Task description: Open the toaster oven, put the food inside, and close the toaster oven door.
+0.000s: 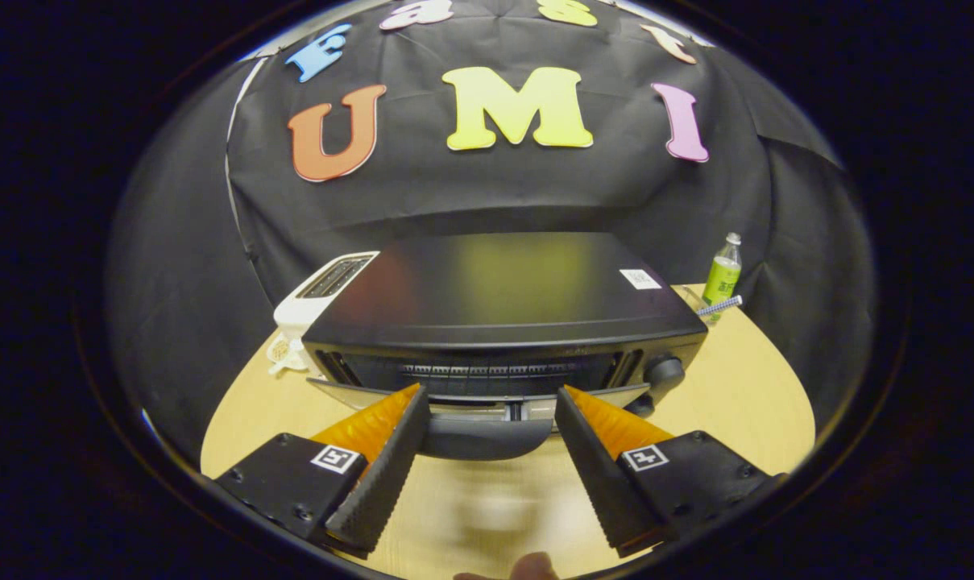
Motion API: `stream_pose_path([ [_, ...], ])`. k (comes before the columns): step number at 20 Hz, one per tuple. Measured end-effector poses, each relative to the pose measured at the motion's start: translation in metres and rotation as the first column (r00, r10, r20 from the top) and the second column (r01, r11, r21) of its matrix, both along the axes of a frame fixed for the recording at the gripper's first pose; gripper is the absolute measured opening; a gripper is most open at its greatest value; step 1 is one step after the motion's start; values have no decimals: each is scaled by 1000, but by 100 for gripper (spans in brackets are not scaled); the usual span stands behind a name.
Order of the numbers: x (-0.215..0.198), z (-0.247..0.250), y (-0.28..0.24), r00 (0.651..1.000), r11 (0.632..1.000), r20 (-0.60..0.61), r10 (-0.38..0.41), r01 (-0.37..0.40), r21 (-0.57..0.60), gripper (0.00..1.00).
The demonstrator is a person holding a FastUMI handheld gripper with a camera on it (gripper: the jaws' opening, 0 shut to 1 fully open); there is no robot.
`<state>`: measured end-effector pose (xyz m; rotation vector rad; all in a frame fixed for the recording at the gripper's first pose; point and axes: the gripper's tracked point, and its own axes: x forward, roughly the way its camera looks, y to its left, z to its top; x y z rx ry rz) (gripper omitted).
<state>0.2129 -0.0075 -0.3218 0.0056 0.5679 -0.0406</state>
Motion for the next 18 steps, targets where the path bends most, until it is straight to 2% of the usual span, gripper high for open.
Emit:
stream_pose_path([
  [5,-43,-24,0,999,1000,-47,17,-17,-14,100],
  [10,-62,-45,-2,995,992,-75,57,-65,-105,100],
  [18,-96,-86,-7,976,994,-207,62,-80,-77,100],
])
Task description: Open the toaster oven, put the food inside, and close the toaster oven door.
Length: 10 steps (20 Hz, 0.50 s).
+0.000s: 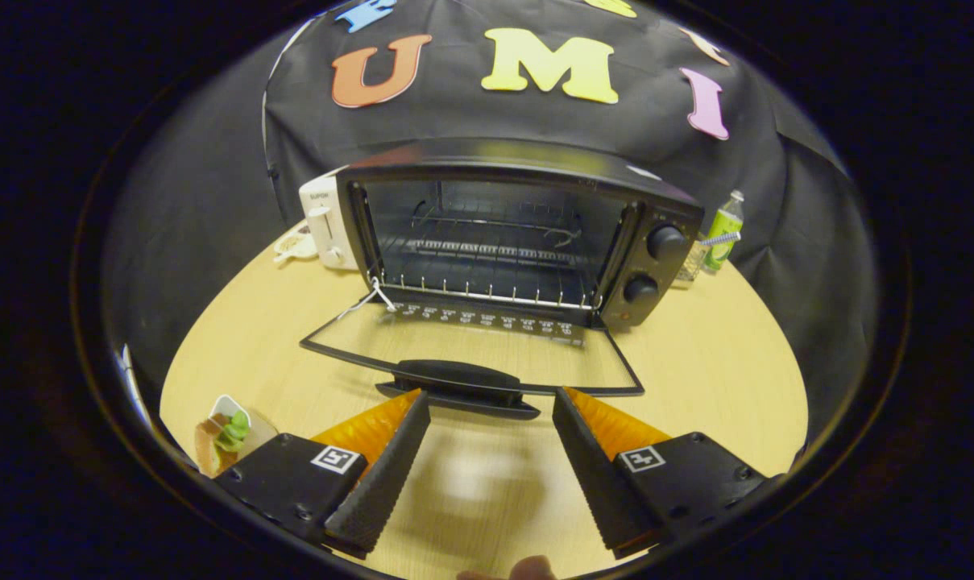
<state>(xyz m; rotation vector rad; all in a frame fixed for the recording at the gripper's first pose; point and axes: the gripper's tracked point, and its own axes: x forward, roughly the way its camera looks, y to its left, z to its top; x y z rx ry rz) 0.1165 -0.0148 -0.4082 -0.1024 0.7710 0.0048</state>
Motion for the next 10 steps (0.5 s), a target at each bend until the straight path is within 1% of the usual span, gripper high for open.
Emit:
stream_pose_path([
  [2,-7,23,-3,999,1000,33,9,-9,7,100],
  [5,-23,67,-2,994,999,98,49,-50,7,100],
  [10,-54,133,-10,982,994,163,94,-101,38,100],
])
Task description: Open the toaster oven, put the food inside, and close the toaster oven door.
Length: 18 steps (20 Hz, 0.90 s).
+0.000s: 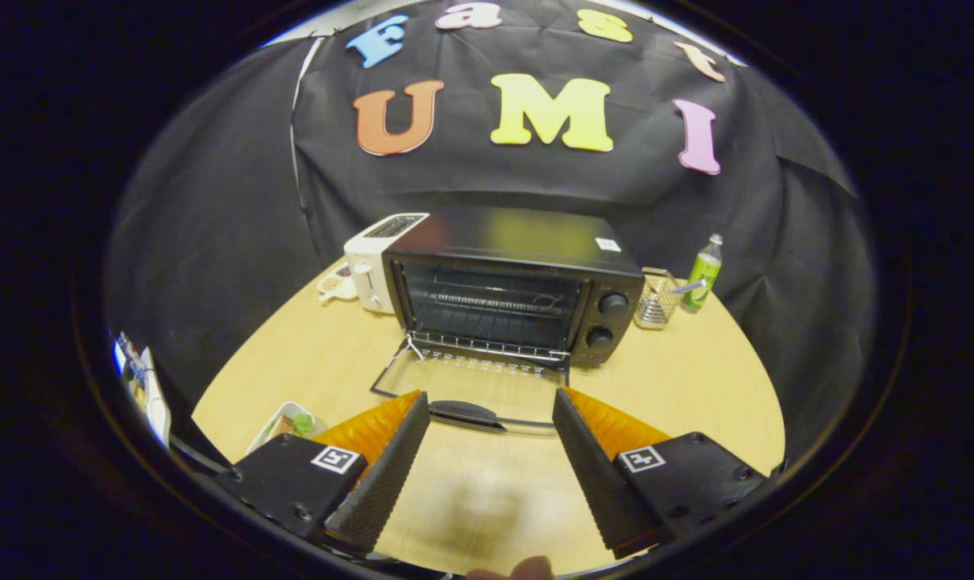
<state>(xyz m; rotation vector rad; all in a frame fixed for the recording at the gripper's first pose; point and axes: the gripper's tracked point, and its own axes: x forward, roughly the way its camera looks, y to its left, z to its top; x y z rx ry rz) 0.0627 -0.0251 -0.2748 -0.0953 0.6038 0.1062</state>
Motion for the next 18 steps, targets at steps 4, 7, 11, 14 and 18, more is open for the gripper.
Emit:
stream_pose_path([
  [4,-25,37,3,999,996,0,49,-49,70,100],
  [7,-45,41,9,995,987,-54,81,-72,141,100],
  [11,-68,24,34,977,960,-168,131,-83,269,100],
  [14,-77,2,63,954,935,-246,174,-81,347,100],
  [18,-92,-35,115,888,869,-374,270,-57,492,100],
])
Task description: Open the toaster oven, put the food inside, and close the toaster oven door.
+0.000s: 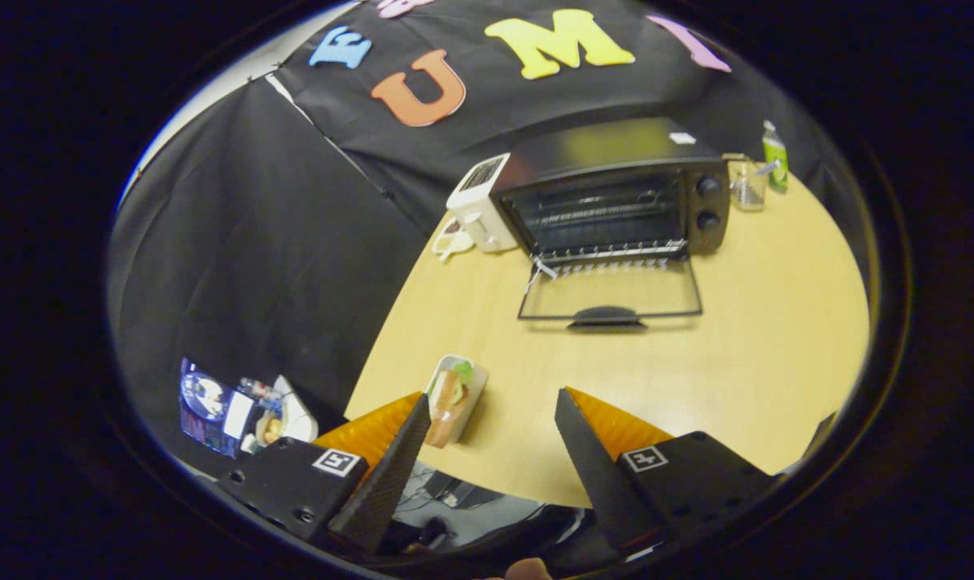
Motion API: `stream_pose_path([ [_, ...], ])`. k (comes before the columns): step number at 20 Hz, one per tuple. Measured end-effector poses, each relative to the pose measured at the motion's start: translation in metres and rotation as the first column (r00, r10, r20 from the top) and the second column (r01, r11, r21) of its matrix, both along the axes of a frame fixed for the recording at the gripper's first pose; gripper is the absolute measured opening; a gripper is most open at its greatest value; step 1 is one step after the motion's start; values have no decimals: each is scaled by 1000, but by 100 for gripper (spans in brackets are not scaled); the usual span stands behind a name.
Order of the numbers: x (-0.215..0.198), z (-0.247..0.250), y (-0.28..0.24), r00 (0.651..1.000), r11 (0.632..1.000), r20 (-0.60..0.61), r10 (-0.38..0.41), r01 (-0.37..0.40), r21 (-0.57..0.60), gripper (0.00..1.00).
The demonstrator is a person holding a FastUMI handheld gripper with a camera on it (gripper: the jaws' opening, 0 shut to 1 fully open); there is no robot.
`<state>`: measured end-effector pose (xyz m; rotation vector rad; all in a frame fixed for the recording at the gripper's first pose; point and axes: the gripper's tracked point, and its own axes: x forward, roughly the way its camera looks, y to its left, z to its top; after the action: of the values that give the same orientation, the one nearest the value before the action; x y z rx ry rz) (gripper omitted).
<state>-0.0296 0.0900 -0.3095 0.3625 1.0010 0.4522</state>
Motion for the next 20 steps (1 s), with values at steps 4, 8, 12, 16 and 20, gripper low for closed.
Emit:
stream_pose_path([
  [4,-12,-38,48,973,990,-229,34,-1,144,100],
  [8,-6,-77,71,927,976,-374,9,72,204,98],
  [12,1,-93,87,906,969,-423,19,88,232,90],
  [16,3,-104,100,899,973,-435,48,57,225,84],
  [20,3,-99,107,902,971,-428,59,48,235,59],
])
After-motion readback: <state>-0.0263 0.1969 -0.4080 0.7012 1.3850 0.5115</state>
